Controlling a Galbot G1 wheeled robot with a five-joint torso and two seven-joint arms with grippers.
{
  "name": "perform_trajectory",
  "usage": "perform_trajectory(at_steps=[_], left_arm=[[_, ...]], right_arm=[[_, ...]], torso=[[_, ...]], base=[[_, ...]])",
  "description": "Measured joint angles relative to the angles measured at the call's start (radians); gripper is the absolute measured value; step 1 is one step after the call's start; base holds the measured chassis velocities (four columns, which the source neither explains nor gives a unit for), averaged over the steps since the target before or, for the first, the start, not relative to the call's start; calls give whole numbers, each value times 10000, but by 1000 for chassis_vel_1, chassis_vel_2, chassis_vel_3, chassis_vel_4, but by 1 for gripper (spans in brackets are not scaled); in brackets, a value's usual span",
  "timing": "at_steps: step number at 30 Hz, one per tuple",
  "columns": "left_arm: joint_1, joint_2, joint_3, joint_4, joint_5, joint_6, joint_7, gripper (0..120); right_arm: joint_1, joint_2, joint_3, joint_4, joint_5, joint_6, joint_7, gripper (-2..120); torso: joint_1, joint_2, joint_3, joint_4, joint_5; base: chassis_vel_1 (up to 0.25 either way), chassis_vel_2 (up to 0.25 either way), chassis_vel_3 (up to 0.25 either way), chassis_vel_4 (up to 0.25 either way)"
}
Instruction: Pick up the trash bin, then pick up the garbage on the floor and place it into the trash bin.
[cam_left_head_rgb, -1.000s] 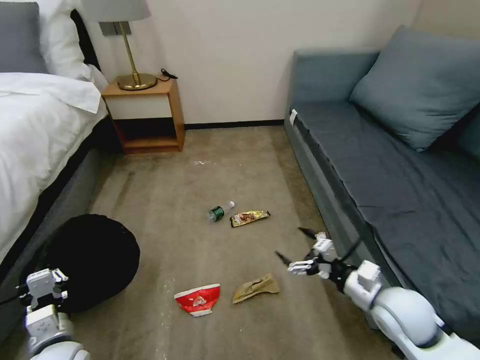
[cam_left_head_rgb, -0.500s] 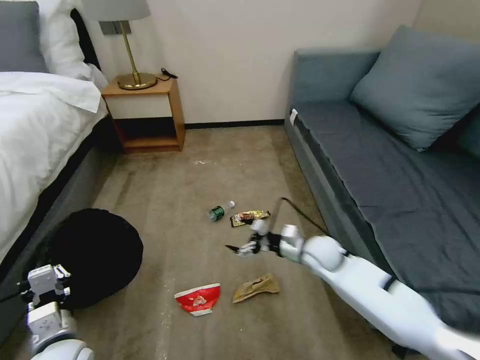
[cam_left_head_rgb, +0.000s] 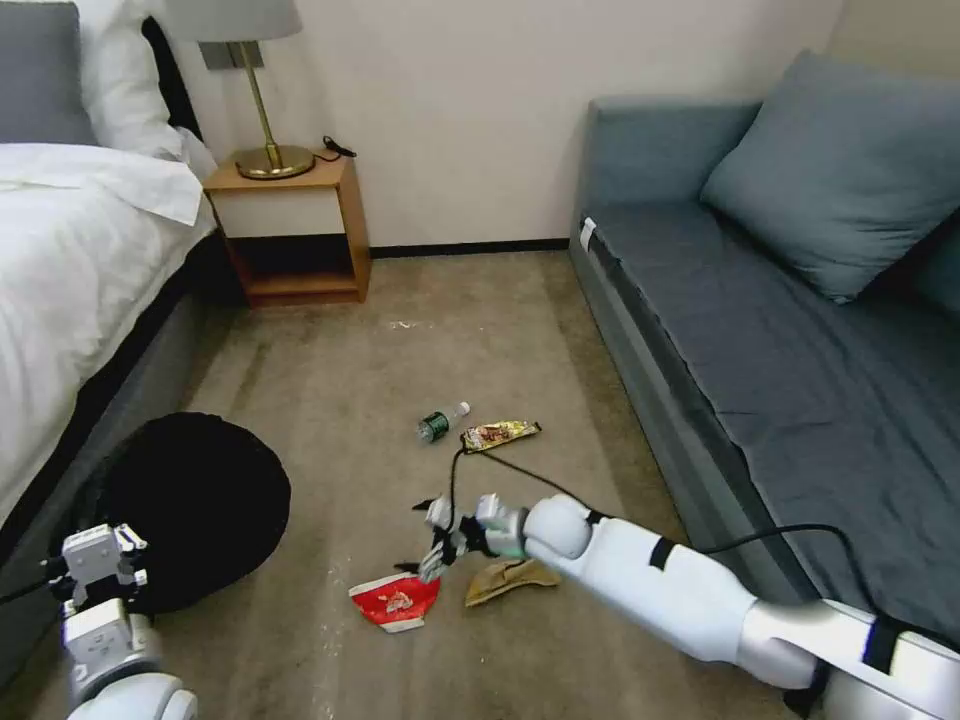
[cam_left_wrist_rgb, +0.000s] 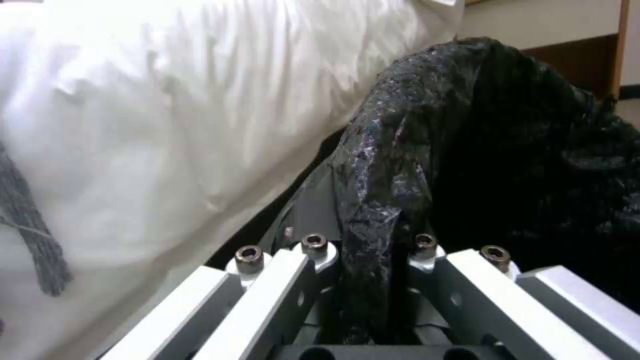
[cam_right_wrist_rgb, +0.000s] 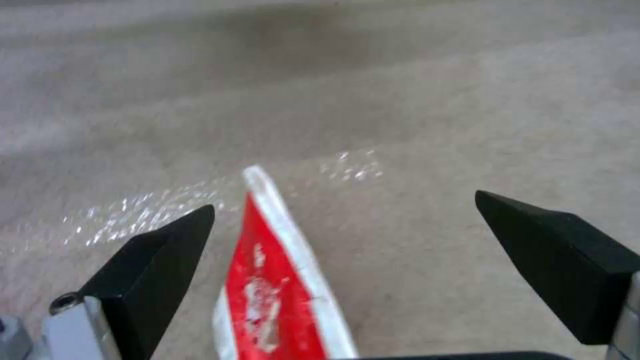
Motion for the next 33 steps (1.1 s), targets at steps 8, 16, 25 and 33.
perform_trajectory(at_steps=[8,16,25,33], left_arm=[[443,-363,3,-162,228,-404,0,7],[621,-562,35,-162,373,-697,-40,7],[565,-531,37,-158,352,-731,-51,7],[614,-570,75,-126,405,-816,-62,7]], right_arm=[[-409,652,-320,-1425,-858,338,-100,100],[-729,1727,343,-2968,-1784,755,-411,81],[-843,1476,557,-2903,-1938,833,-547,50],[-967,1316,859,-2815,-2038,970,-701,16]], torso=[[0,0,0,-2,-1],[0,0,0,1,1],[0,0,0,-2,1],[0,0,0,-1,1]], base=[[0,0,0,0],[0,0,0,0],[0,0,0,0],[0,0,0,0]])
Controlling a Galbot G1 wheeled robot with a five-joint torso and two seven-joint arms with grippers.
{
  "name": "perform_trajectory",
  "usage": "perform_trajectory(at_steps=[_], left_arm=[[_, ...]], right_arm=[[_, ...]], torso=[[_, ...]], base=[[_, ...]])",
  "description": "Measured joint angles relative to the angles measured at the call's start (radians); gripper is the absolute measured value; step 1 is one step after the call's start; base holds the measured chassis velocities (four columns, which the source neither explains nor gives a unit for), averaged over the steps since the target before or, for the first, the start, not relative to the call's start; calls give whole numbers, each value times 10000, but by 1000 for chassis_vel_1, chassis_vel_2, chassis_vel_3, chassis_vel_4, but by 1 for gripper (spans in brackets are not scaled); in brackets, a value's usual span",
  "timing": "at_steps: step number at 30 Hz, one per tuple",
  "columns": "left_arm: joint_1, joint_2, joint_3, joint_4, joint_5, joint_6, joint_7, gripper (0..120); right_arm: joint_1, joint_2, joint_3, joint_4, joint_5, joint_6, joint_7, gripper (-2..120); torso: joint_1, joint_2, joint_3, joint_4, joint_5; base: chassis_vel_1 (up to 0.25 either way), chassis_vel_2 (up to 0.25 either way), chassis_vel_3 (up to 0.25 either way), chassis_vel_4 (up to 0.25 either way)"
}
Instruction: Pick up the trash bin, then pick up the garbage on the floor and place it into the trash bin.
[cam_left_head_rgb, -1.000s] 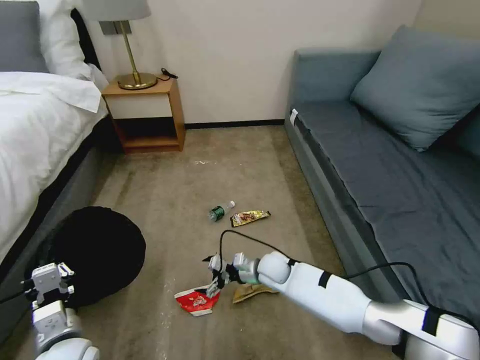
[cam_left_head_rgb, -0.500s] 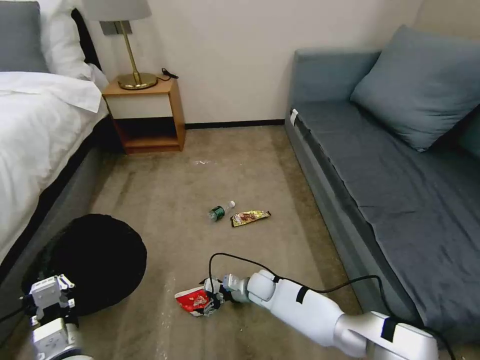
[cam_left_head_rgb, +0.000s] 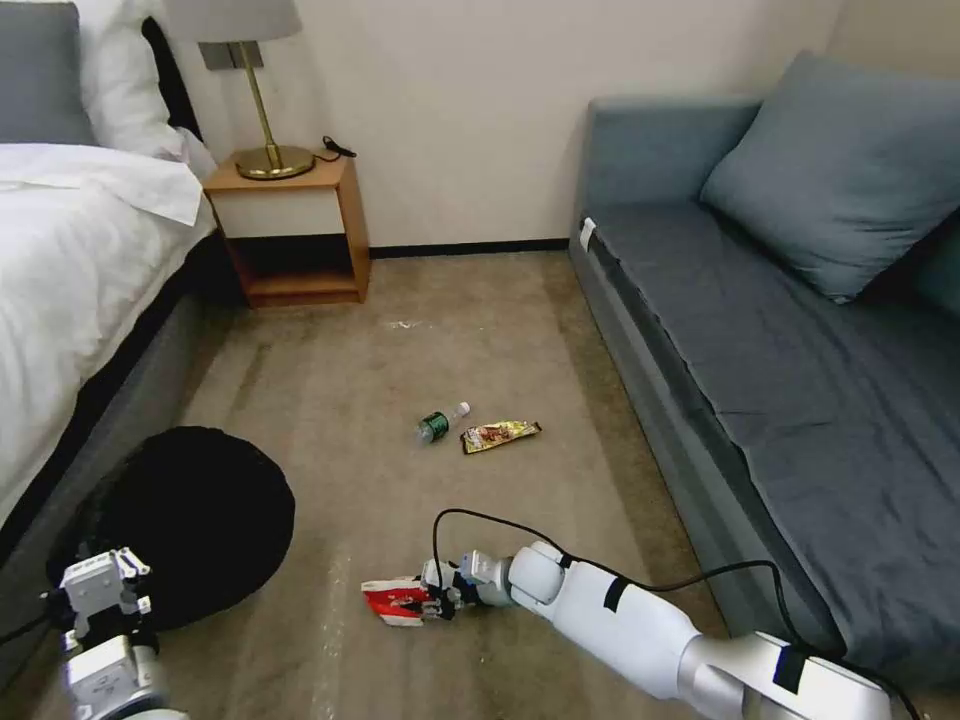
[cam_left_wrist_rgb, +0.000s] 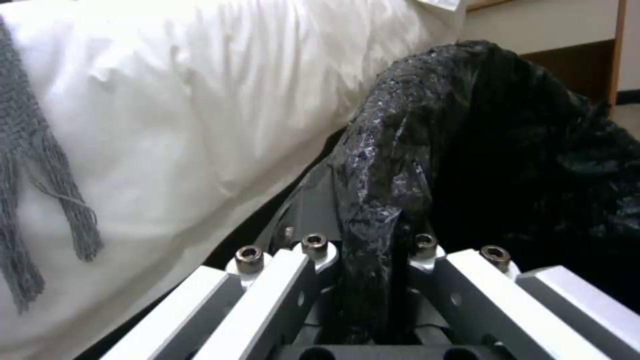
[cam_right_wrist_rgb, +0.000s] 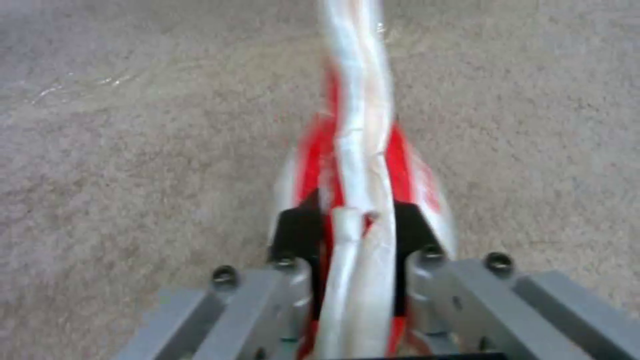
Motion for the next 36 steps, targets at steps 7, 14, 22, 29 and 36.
perform_trajectory(at_steps=[7,14,22,29,36], left_arm=[[9,34,39,138,18,-128,-28,7],[53,137,2,119,16,-130,-11,7],[275,99,14,120,-12,-260,43,7],[288,161,155,115,-101,-482,203,7],[196,270,263,128,-168,-728,802,7]], right_arm=[[-34,44,151,-9,-38,127,-18,0],[-198,45,901,177,1,322,61,0],[-674,-154,2901,1819,817,408,898,0],[-268,-611,2992,3873,2830,453,2549,0],[172,-600,2265,4984,4601,201,2851,0]], torso=[[0,0,1,0,0],[0,0,0,1,1],[0,0,0,1,0],[0,0,0,1,0],[0,1,0,1,0]], base=[[0,0,0,0],[0,0,0,0],[0,0,0,0],[0,0,0,0],[0,0,0,0]])
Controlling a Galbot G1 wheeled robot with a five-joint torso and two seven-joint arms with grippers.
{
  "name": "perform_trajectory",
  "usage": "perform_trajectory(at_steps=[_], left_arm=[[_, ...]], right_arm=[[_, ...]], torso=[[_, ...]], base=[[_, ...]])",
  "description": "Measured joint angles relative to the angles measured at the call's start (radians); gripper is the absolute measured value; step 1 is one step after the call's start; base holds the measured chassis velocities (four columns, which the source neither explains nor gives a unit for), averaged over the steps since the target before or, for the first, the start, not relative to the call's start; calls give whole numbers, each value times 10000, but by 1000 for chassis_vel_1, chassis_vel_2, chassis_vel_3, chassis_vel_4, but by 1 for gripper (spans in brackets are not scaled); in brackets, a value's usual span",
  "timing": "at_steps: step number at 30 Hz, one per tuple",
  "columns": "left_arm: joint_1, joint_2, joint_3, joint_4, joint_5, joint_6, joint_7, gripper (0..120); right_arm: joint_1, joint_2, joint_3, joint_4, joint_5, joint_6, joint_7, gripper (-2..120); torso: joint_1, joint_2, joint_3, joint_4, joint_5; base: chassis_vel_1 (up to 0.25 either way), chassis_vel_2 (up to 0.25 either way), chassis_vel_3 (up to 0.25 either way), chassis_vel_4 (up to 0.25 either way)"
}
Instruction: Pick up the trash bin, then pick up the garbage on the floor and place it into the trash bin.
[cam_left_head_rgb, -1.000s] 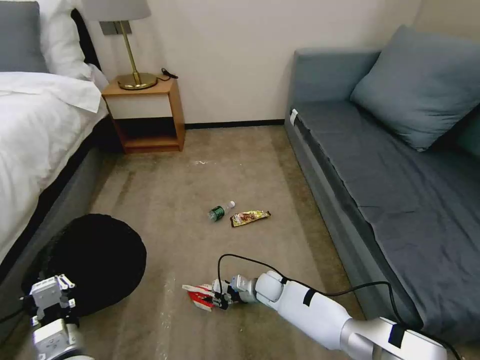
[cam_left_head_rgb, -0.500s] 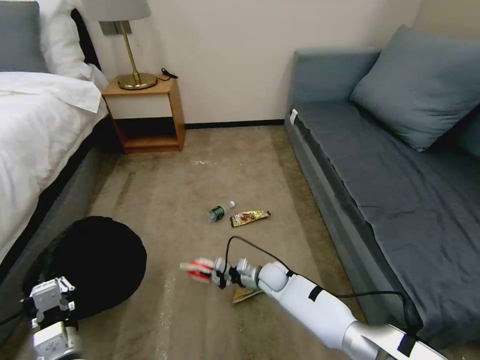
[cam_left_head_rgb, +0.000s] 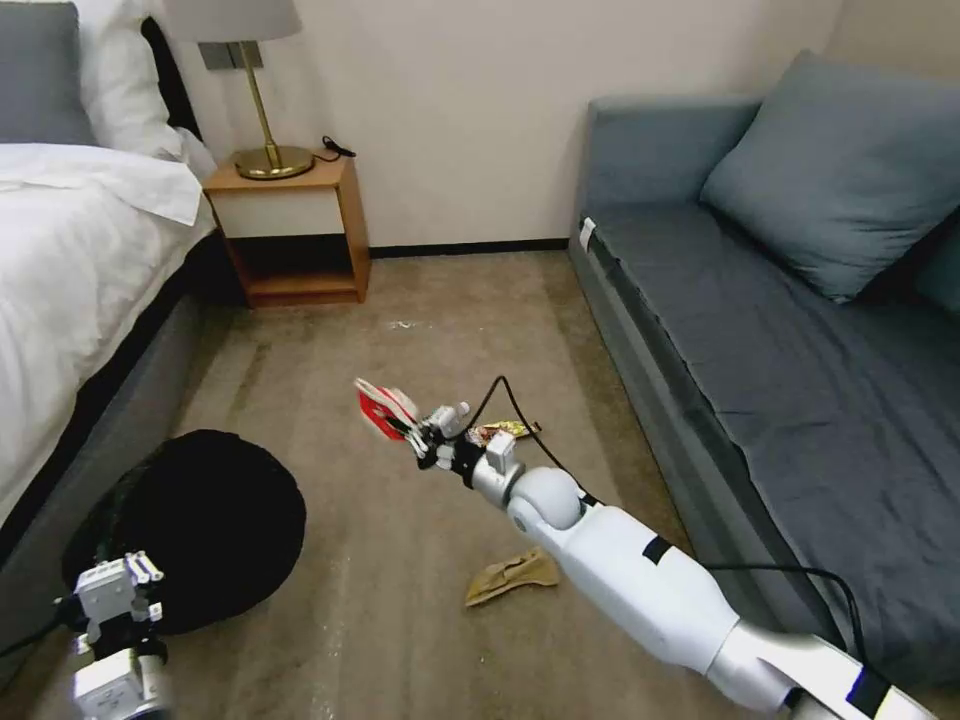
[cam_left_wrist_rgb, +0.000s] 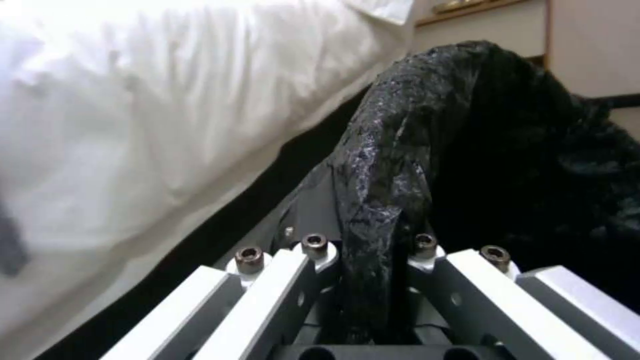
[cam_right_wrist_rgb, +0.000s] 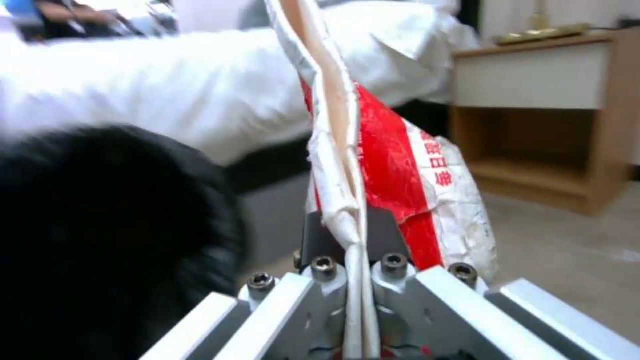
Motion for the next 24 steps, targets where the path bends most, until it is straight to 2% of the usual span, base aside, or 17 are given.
perform_trajectory(at_steps=[3,10,12,14,20,24], left_arm=[[-193,58,36,139,-55,-49,147,7],[-419,174,60,284,-267,-188,347,7],[-474,196,70,350,-323,-294,442,7],[-527,244,97,489,-436,-719,811,7],[-561,255,164,649,-456,-1059,1184,7],[-600,247,192,707,-480,-1205,1364,7]], right_arm=[[132,299,-448,427,612,-282,-171,0],[-2,679,-1038,333,964,-377,-851,0],[-74,803,-1141,181,953,-353,-1059,0],[-157,1024,-1405,-159,859,-293,-1328,0],[-130,1439,-1575,-974,317,-51,-1275,0],[-87,1799,-1499,-1663,-284,195,-597,0]], torso=[[0,0,0,1,-1],[0,0,0,0,-2],[1,0,0,0,-2],[0,0,0,0,-2],[0,0,0,0,-2],[1,0,0,0,-2]], base=[[0,0,0,0],[0,0,0,0],[0,0,0,0],[0,0,0,0],[0,0,0,0],[0,0,0,0]])
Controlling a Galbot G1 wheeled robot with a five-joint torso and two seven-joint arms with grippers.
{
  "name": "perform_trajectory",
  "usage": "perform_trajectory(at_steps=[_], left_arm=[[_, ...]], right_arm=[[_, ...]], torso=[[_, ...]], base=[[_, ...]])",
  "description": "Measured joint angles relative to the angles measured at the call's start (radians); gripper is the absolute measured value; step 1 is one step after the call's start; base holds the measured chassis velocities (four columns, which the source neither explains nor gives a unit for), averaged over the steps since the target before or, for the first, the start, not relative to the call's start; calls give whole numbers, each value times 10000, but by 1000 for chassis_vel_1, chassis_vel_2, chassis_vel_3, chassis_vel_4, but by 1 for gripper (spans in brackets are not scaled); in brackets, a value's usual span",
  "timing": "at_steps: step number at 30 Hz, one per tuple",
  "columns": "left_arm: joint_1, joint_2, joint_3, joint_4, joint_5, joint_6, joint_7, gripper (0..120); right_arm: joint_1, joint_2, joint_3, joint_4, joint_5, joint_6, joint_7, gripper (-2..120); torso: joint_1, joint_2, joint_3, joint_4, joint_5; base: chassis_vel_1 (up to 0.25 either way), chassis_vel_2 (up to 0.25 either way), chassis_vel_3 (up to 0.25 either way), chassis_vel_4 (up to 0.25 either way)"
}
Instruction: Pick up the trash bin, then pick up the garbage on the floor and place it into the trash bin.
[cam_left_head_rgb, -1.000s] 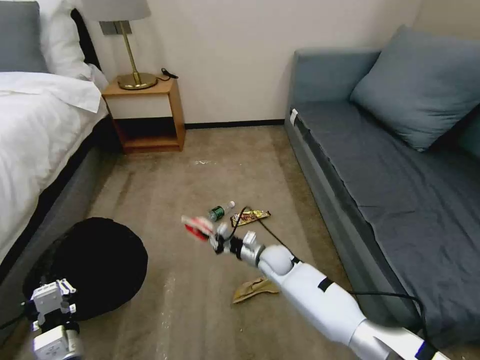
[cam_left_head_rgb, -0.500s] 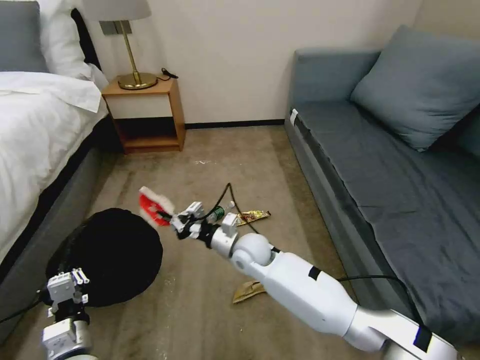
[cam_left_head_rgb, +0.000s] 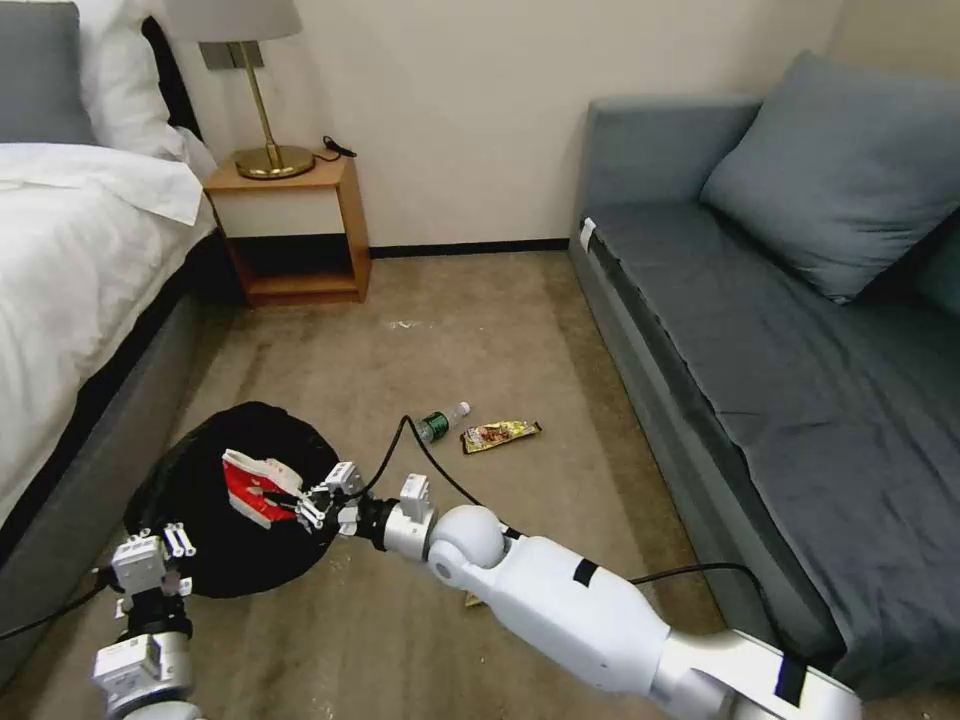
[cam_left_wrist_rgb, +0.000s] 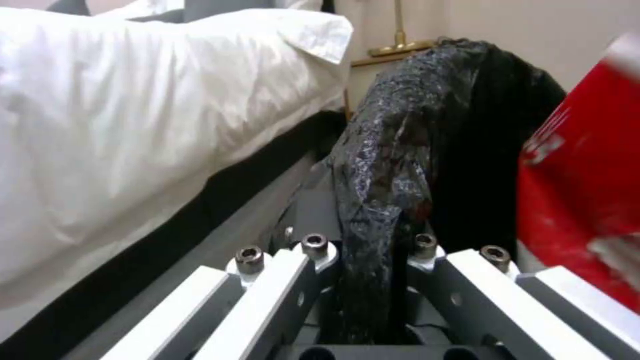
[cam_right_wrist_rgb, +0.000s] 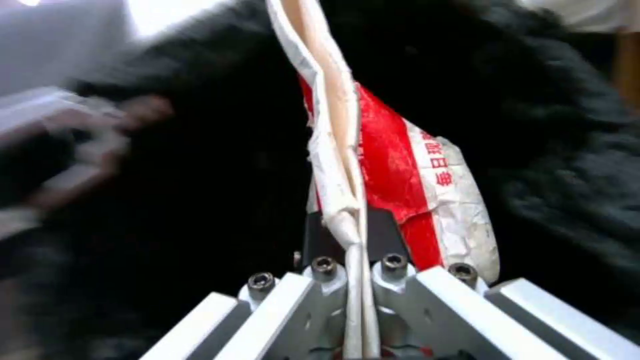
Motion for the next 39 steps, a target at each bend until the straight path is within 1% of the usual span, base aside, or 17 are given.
perform_trajectory(at_steps=[3,5,7,10,12,14,16,18,20,22,25,26,28,32,34,37,39], left_arm=[[-44,-6,2,44,-35,-45,37,7],[-90,-7,-6,114,-87,-81,43,7],[-110,-8,-10,149,-102,-96,44,7],[-178,-33,-10,263,-128,-122,45,7],[-181,-35,-9,268,-133,-122,45,7],[-207,-80,9,337,-133,-121,42,7],[-215,-98,14,360,-116,-122,41,7],[-236,-154,21,425,-11,-133,30,7],[-238,-163,22,433,22,-142,25,7],[-241,-210,15,438,225,-214,-5,7],[-238,-230,12,434,289,-227,-18,7],[-217,-263,4,386,372,-233,-35,7],[-211,-272,-2,373,392,-237,-39,7],[-141,-322,-10,340,537,-316,-52,7],[-126,-336,-9,340,556,-325,-53,7],[-88,-439,57,340,619,-332,-75,7],[-87,-471,80,340,652,-332,-82,7]], right_arm=[[11,95,16,-252,-368,120,378,1],[8,97,16,-288,-616,194,494,13],[-4,93,20,-289,-701,215,520,16],[-74,108,194,-327,-874,292,556,30],[-83,109,213,-327,-888,302,556,32],[-147,44,294,-290,-965,386,556,45],[-168,21,314,-257,-996,415,557,48],[-299,-174,476,28,-1200,537,627,59],[-330,-247,515,99,-1294,572,659,62],[-498,-694,825,308,-1941,779,733,74],[-614,-948,1006,379,-2202,852,723,81],[-860,-1441,1401,504,-2652,878,627,89],[-952,-1607,1530,542,-2814,859,558,90],[-1724,-2714,2830,650,-5179,286,-534,99],[-1862,-2849,3085,610,-5568,204,-756,100],[-2335,-3121,4283,232,-6736,27,-1804,100],[-2404,-3137,4580,107,-6936,26,-2095,100]], torso=[[0,0,0,0,0],[0,1,0,-1,0],[0,1,0,-1,0],[0,1,0,-1,1],[-1,1,0,-1,0],[-1,0,0,-1,2],[0,1,0,-1,1],[-1,1,0,0,2],[0,1,0,0,2],[0,1,0,0,3],[-1,1,0,-1,3],[0,1,-1,0,5],[-1,1,-1,-1,4],[0,1,0,-4,5],[0,1,0,-5,6],[0,1,0,-3,7],[-1,1,0,-3,8]], base=[[0,0,0,0],[0,0,0,0],[0,0,0,0],[0,0,0,0],[0,0,0,0],[0,0,0,0],[0,0,0,0],[0,0,0,0],[0,0,0,0],[0,0,0,0],[0,0,0,0],[0,0,0,0],[0,0,0,0],[0,0,0,0],[0,0,0,0],[0,0,0,0],[0,0,0,0]])
